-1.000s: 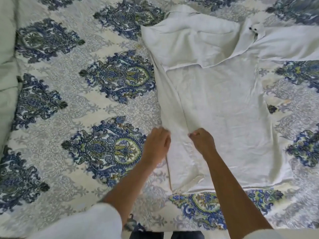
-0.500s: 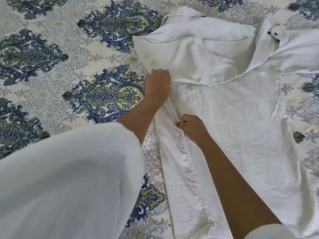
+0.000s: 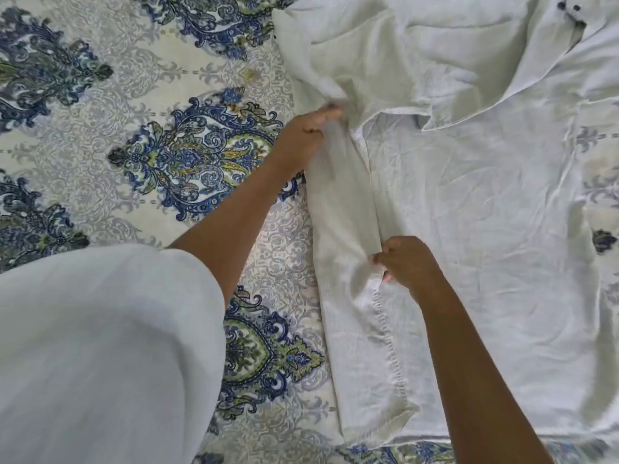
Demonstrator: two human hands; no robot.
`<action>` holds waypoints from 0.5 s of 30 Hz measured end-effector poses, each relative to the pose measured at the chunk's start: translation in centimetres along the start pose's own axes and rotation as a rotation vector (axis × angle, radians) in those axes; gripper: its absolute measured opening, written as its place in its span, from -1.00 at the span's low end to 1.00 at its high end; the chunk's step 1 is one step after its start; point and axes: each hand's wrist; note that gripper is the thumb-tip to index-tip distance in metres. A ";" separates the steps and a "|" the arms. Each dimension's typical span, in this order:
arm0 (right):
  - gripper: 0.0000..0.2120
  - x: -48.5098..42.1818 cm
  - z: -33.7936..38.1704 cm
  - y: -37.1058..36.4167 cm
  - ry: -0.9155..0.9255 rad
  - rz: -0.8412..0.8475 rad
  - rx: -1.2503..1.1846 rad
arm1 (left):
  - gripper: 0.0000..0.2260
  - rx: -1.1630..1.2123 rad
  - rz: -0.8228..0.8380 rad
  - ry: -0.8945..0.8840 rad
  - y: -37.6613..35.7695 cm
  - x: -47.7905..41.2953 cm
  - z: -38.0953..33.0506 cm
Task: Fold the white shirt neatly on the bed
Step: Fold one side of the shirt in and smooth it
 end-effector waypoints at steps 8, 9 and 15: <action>-0.82 4.3 -3.6 -2.8 -0.079 0.057 -0.021 | -0.90 0.317 -0.302 0.470 -6.6 15.7 3.0; -0.83 5.1 -4.0 -3.2 -0.081 0.068 -0.016 | -0.88 0.317 -0.233 0.532 -7.6 17.9 3.2; -0.79 9.2 -7.0 -4.9 -0.155 0.145 -0.005 | -0.84 0.622 -0.136 0.838 -10.5 25.4 5.5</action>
Point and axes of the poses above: each hand's wrist, its own x-axis away from the middle knuckle, its own y-axis out of the back of the hand, z = x × y, and after that the axes turned 8 degrees about x, right-handed
